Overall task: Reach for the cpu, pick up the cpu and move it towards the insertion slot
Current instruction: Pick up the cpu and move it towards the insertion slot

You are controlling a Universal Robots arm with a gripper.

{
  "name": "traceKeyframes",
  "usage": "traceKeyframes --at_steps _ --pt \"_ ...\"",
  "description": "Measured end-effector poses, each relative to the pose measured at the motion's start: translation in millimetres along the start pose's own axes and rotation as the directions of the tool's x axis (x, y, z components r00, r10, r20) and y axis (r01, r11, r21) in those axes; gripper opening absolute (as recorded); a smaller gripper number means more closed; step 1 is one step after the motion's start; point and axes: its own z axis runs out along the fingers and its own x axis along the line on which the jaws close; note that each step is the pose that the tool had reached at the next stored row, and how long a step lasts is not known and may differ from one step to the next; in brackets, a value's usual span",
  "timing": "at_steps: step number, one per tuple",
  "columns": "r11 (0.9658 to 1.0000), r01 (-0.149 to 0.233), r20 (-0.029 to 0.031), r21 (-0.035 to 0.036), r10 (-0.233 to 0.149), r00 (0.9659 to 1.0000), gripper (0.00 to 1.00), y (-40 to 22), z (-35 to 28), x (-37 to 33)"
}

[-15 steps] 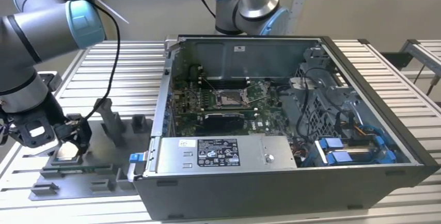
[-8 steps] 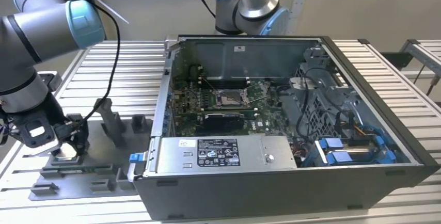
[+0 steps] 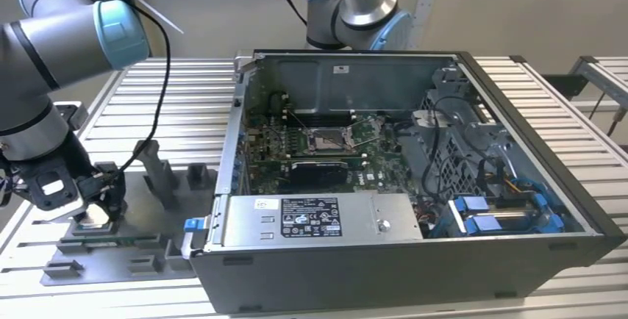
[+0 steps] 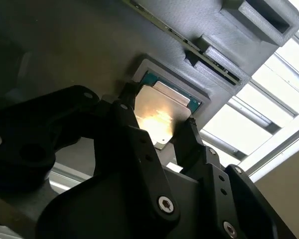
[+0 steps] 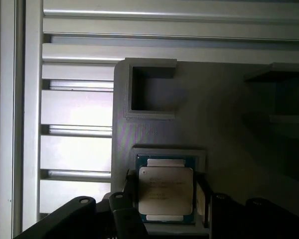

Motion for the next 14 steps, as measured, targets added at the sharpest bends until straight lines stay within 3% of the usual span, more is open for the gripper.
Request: traceKeyframes --at_steps 4,11,14 --pt "1.0 0.0 0.0002 -0.0003 0.0 1.0 0.0 0.1 -2.3 0.0" --pt "1.0 0.0 0.0001 -0.0001 0.0 1.0 0.0 1.0 -27.3 0.0" --pt "1.0 0.0 0.0001 -0.0001 0.0 1.0 0.0 1.2 -33.6 0.1"
